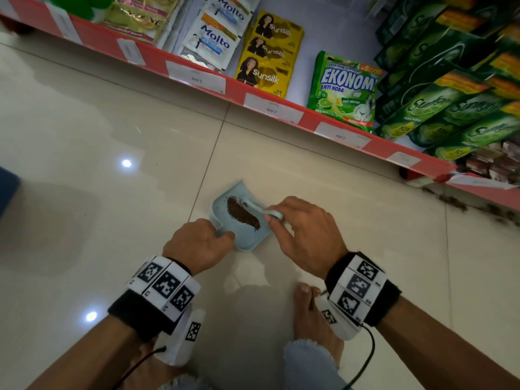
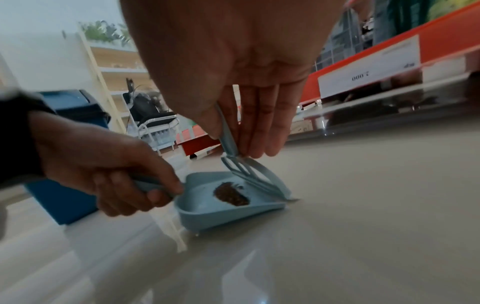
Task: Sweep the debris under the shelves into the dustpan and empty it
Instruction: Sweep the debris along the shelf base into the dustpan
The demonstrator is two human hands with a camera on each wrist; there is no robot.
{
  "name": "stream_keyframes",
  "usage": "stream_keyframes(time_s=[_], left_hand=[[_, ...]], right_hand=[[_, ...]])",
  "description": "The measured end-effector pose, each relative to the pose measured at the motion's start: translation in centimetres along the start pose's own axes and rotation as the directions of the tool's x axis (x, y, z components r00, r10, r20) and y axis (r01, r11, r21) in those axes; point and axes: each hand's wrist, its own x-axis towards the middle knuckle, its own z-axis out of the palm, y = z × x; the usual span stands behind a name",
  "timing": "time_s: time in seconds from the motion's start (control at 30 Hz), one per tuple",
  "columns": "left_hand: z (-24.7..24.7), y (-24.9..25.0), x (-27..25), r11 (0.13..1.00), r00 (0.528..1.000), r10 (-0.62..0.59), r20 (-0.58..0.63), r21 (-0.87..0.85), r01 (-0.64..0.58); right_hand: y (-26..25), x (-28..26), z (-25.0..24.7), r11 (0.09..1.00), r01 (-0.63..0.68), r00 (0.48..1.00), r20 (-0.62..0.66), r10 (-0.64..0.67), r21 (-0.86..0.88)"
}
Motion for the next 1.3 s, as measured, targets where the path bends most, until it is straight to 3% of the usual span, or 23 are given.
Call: stream_keyframes(time_s=[0.13, 0.3, 0.6, 0.83, 1.1, 1.3], left_hand=[[0.1, -0.4, 0.1, 0.993, 0.994, 0.106, 0.04, -0.058, -0.104], [1.4, 0.6, 0.7, 0.977, 0.975, 0.2, 0.093, -0.097, -0.191], [2.5, 8.6, 2.6, 0.922, 0.873, 0.384, 0.3, -0.084, -0.377], [5.1, 15.3, 3.2, 0.932, 0.832, 0.326, 0.449, -0.006, -0.362], [9.4, 22.3, 1.6, 0.957, 0.814, 0.225, 0.536, 0.033, -0.287], [13.9, 27.0, 0.0, 0.974, 0.83, 0.185, 0.527, 0.014, -0.226]], right_hand=[[-0.1, -0.9, -0.8, 0.993, -0.044, 0.989, -0.137, 0.058, 0.107], [2.0, -1.7, -3.8, 0.986, -0.117, 0.961, -0.238, 0.142, 0.116], [5.7, -6.5, -12.3, 0.933, -0.349, 0.878, -0.316, 0.359, 0.089], [9.5, -10.6, -18.1, 0.882, -0.463, 0.823, -0.326, 0.466, 0.092], [14.4, -16.3, -18.9, 0.874, -0.436, 0.825, -0.294, 0.483, 0.214], [20.6, -20.3, -20.7, 0.901, -0.399, 0.849, -0.304, 0.433, 0.171]])
